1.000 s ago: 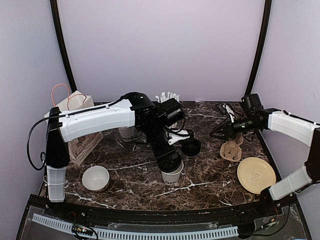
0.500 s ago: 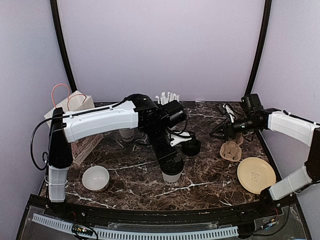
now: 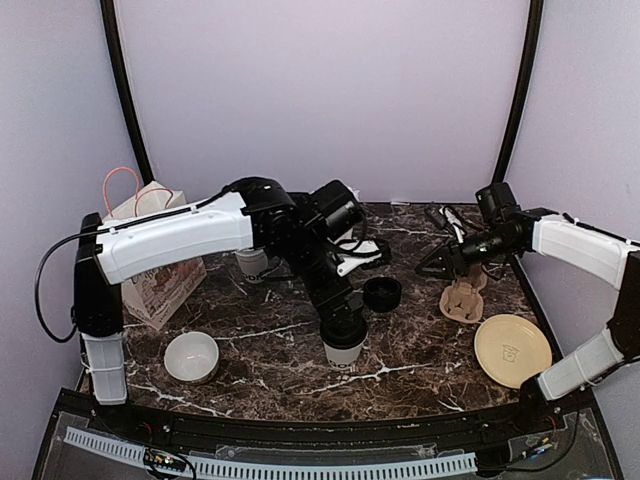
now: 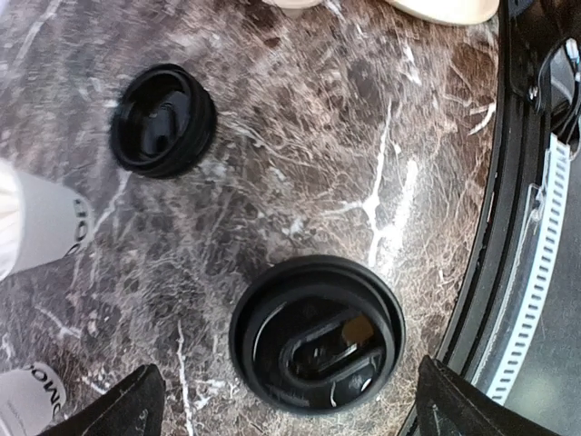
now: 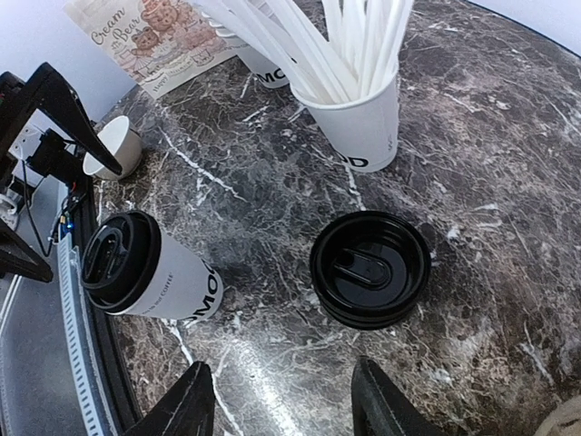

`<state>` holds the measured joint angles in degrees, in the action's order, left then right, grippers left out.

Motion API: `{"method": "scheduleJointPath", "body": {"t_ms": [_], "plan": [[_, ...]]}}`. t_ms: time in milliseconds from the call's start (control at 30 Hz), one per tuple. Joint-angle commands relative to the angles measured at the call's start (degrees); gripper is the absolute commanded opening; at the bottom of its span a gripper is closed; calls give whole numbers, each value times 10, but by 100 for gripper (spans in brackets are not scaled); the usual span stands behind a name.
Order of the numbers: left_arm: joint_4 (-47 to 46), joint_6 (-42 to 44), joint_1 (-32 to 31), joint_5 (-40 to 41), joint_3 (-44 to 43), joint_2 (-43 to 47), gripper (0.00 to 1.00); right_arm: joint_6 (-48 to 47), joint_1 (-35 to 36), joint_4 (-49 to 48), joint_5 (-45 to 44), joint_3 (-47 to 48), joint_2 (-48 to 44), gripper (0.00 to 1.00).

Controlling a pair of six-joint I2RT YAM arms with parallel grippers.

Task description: Pack the takeout coffee

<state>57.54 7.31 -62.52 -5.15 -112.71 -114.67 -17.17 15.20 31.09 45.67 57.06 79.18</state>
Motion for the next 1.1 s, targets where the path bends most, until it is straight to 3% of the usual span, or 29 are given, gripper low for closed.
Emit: {"method": "scheduleJointPath", "body": {"t_ms": [0, 133, 367, 567, 900, 1067], "plan": [[-105, -56, 5, 56, 99, 134, 97, 15, 44, 82, 40, 55, 27, 48], [-151, -166, 27, 66, 186, 182, 88, 60, 87, 88, 92, 41, 41, 43], [-309, -298, 47, -31, 359, 259, 84, 85, 135, 58, 142, 0, 74, 43], [-389, -340, 60, -71, 407, 257, 79, 70, 173, 72, 175, 6, 115, 47], [-424, -359, 83, -105, 430, 232, 81, 55, 191, 109, 181, 48, 178, 48], [-415, -358, 84, -118, 431, 212, 74, 47, 199, 120, 184, 62, 195, 45]]}}
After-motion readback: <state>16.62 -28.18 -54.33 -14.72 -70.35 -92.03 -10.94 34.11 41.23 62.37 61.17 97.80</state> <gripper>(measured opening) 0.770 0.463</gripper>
